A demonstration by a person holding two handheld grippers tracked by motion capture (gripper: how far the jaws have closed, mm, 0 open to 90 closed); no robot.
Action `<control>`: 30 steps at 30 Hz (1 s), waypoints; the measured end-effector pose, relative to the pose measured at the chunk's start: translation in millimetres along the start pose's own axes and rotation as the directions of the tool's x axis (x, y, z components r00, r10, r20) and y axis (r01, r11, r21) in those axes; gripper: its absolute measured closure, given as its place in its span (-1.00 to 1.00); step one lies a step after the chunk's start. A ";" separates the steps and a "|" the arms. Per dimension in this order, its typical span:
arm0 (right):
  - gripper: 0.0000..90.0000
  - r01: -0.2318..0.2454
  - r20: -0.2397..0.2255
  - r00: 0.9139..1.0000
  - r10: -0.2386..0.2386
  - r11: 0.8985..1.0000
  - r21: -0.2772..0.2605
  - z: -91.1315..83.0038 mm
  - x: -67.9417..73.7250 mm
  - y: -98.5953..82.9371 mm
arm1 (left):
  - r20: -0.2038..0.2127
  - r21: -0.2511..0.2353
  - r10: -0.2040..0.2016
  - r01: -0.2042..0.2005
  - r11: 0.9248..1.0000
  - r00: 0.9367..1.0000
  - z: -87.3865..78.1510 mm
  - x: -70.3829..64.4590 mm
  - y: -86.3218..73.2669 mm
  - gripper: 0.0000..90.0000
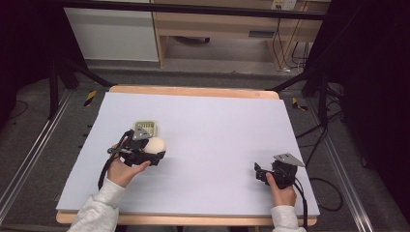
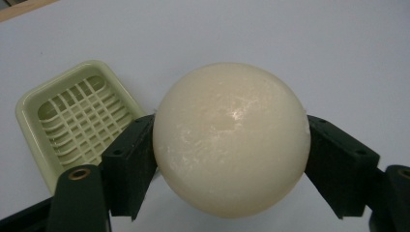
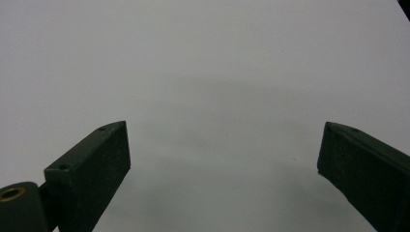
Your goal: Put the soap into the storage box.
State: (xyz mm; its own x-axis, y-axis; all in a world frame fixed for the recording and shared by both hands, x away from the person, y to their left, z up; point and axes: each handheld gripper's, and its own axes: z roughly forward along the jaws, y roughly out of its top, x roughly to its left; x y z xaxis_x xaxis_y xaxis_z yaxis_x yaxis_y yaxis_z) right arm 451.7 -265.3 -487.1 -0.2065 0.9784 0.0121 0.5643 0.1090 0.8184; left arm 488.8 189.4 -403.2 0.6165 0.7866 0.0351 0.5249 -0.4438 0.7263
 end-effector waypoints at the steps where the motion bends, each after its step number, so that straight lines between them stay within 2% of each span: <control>1: -0.89 0.000 0.000 1.000 0.000 1.000 0.000 0.0 0.0 0.0 | 0.000 -0.001 -0.005 0.005 1.000 1.000 0.1 0.7 0.3 -0.46; 8: -0.89 0.003 -0.002 1.000 -0.003 1.000 0.000 0.2 0.1 0.0 | -0.013 -0.008 -0.024 0.024 1.000 1.000 1.6 7.8 2.8 -0.46; 14: -0.89 0.001 -0.003 1.000 -0.001 1.000 0.001 0.2 -0.1 0.0 | -0.035 0.011 -0.022 0.022 1.000 0.999 3.7 15.2 4.8 -0.46; 15: -0.89 0.000 -0.003 1.000 0.000 1.000 0.001 0.2 0.0 0.0 | -0.037 0.003 -0.035 0.036 0.999 0.999 4.4 16.6 5.1 -0.46; 20: -0.89 0.000 -0.003 1.000 0.000 1.000 0.001 0.2 0.0 0.0 | -0.050 0.004 -0.047 0.047 0.999 0.998 6.1 22.9 6.3 -0.46; 21: -0.89 0.000 -0.003 1.000 0.000 1.000 0.001 0.2 0.0 0.0 | -0.051 -0.003 -0.059 0.059 0.998 0.997 6.9 23.3 6.2 -0.46; 30: -0.89 0.002 -0.003 1.000 -0.002 1.000 0.001 0.3 0.0 0.0 | -0.073 0.002 -0.078 0.078 0.997 0.994 11.6 33.0 6.5 -0.46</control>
State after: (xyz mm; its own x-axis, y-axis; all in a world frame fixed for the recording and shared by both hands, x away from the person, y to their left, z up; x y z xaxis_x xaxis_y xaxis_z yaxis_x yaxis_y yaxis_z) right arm 451.9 -265.2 -487.2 -0.2101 0.9776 0.0128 0.5650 0.1107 0.8177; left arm 519.4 207.5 -405.3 0.5293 0.8480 0.0284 0.5725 -0.3817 0.7256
